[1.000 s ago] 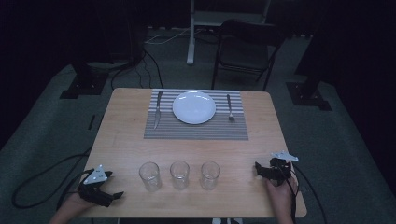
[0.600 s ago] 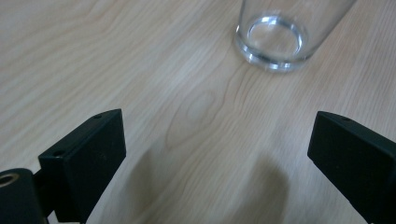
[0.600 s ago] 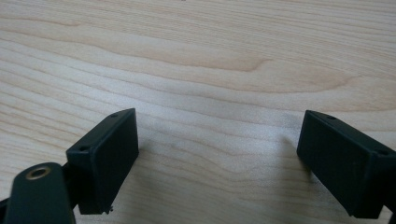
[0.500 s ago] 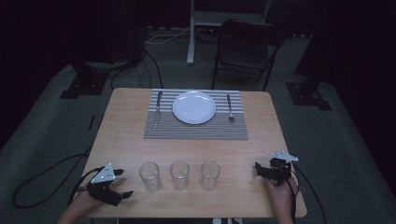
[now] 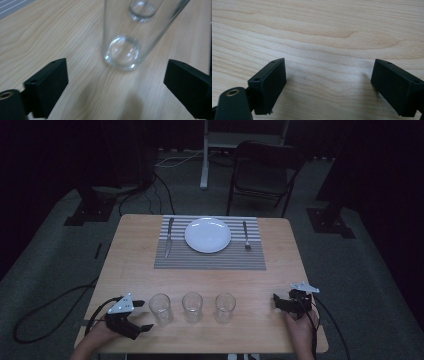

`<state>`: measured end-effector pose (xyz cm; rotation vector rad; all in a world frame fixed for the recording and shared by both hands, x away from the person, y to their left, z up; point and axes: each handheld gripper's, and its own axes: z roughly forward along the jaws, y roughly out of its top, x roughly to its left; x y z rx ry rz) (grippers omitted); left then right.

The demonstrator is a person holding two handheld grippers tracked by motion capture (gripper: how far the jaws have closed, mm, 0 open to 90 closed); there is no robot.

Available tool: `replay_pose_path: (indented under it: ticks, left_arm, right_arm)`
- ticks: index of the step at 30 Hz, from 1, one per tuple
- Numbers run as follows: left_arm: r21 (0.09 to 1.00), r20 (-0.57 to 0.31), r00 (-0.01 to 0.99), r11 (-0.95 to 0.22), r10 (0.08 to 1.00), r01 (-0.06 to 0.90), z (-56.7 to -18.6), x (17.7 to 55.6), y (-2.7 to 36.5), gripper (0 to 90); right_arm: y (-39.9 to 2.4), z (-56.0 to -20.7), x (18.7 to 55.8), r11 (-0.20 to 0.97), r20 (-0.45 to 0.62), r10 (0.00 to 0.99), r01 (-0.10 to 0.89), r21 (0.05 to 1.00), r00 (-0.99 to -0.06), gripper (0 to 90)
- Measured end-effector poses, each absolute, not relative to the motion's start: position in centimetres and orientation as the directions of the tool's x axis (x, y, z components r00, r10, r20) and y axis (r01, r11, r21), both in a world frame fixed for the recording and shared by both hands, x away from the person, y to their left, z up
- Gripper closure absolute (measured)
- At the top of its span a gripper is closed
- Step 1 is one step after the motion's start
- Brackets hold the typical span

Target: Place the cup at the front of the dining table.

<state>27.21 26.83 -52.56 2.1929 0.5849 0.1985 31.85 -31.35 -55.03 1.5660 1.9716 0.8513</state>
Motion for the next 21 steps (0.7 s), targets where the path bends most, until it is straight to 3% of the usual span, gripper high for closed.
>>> replay_pose_path:
  ticks: [21]
  left_arm:
    - [0.837, -0.034, 0.913, -0.489, 0.406, 0.248, -51.9, 28.1, 22.9, 18.2]
  right_arm:
    - [-31.4, -55.0, 31.9, 0.151, 0.012, 0.973, 0.675, 0.722, -0.231, 12.6]
